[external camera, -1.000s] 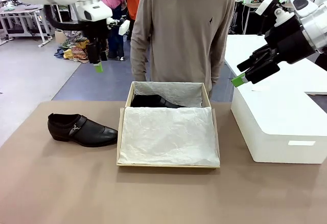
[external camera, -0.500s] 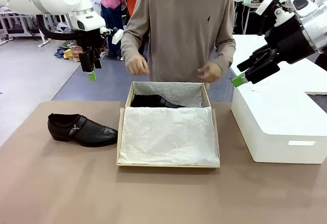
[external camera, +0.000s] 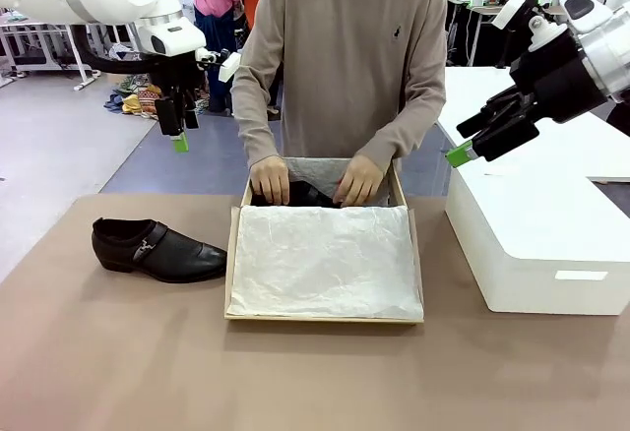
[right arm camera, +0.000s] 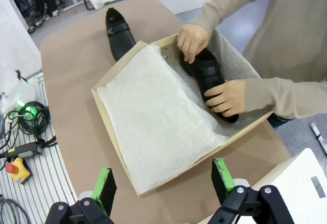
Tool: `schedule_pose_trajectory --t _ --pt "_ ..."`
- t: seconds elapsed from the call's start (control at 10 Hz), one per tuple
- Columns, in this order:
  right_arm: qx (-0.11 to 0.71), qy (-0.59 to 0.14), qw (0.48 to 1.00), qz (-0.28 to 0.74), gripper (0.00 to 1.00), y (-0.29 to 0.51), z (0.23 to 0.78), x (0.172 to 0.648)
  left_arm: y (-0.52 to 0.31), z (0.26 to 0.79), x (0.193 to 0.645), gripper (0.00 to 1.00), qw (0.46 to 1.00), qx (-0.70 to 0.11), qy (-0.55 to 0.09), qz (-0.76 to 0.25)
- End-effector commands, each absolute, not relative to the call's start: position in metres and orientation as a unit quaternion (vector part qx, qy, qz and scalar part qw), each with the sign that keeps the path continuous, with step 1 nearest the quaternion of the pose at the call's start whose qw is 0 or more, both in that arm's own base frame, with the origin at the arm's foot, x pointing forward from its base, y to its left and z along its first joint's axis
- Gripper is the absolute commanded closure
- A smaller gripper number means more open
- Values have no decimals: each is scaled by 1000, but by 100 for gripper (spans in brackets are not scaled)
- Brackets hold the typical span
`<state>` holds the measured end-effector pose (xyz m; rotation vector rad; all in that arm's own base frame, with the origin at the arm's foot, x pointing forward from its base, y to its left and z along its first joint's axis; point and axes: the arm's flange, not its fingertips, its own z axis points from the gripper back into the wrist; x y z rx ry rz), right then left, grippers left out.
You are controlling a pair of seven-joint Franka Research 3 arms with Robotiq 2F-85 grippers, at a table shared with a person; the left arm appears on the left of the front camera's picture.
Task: Pack the shoes into the box.
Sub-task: Place the other shoe of the Shoes into the Shoes Box.
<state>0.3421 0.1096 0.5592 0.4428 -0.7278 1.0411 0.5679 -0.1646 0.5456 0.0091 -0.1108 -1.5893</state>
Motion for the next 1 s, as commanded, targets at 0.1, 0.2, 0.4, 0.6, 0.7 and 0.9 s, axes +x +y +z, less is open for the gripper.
schedule_pose_trajectory --t 0.1,0.2,0.4,0.6,0.7,0.9 --pt "216 -346 771 490 0 108 558 345 -162 548 567 0 700 4 -49 -712" --pt "216 -346 771 490 0 108 558 345 -165 546 568 0 699 4 -50 -713" --pt "216 -346 771 490 0 108 558 345 -144 544 558 0 698 13 -57 -714" --pt "216 -346 771 490 0 108 558 345 -119 538 543 0 696 19 -63 -715" --pt "216 -346 771 490 0 108 558 345 -107 532 538 0 705 18 -59 -707" --pt "216 -346 771 490 0 108 558 345 -84 516 529 0 725 20 -58 -685"
